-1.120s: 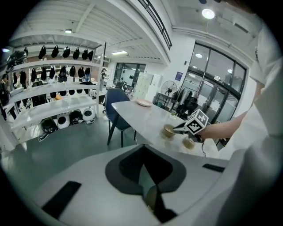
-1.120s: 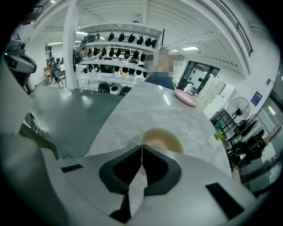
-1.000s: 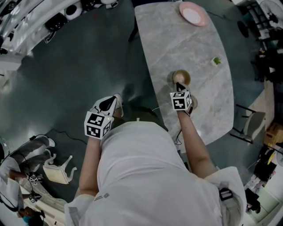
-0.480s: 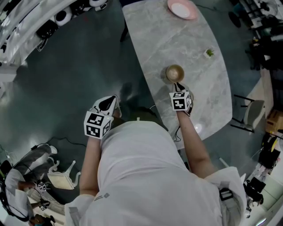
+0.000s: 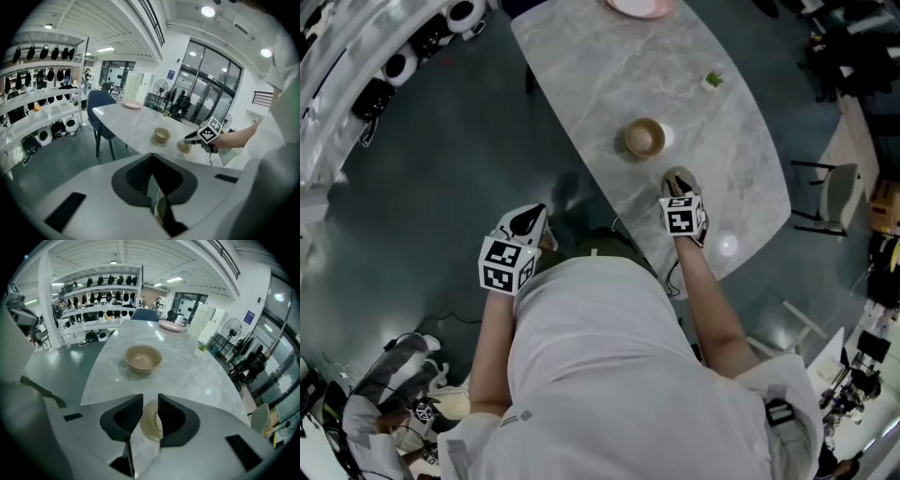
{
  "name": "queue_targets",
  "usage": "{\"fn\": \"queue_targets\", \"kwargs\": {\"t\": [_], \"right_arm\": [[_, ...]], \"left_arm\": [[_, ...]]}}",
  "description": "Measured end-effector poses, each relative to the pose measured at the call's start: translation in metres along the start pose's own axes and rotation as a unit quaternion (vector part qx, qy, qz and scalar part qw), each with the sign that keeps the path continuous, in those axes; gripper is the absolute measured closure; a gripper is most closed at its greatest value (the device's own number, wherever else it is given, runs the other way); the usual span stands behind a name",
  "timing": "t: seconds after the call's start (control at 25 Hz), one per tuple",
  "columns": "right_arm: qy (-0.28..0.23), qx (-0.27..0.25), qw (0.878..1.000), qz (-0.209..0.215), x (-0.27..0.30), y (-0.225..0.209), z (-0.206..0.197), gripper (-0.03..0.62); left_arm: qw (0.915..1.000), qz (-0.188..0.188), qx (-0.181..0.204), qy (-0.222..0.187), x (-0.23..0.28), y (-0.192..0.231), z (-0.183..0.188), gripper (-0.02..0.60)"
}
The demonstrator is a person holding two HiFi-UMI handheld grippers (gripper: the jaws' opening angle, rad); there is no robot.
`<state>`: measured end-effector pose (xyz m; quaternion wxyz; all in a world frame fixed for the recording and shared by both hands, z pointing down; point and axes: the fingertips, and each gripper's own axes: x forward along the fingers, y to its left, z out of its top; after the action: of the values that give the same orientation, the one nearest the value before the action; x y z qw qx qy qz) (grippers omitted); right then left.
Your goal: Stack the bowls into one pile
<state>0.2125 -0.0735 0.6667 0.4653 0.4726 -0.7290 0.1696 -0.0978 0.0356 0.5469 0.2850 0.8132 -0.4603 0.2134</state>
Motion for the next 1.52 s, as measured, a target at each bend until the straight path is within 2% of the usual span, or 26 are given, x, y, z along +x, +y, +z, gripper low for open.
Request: {"fn": "queue_targets", "kwargs": {"t": [0.4,0.76,0.92,1.24,1.52], "right_arm": [[0.009,0.076,0.997,-0.012,-0.016,-0.019,-0.052,0.414],[0.003,0.137,0.991,0.007,-0.005,-0.030,-0.073,0.236],[0.002,0.157,0.987,0.031,0.003,-0.030,-0.076,0.195],[0.001,0.160,0.986,0.056,0.020,-0.029,-0.074,0.138],[0.015,0.150,0.987,0.051,0.030,-0.037,-0.076,0.141]], "left_arm": [[0.9979,-0.042,0.042,0.024,0.022,-0.032,0.009,0.578],[0.9968,-0.041,0.055,0.041,0.029,-0.048,0.006,0.578],[0.9970,-0.036,0.054,0.042,0.031,-0.054,0.006,0.580],[0.9977,-0.018,0.045,0.048,0.031,-0.061,0.000,0.580],[0.9980,-0.006,0.038,0.050,0.031,-0.066,-0.004,0.578]]}}
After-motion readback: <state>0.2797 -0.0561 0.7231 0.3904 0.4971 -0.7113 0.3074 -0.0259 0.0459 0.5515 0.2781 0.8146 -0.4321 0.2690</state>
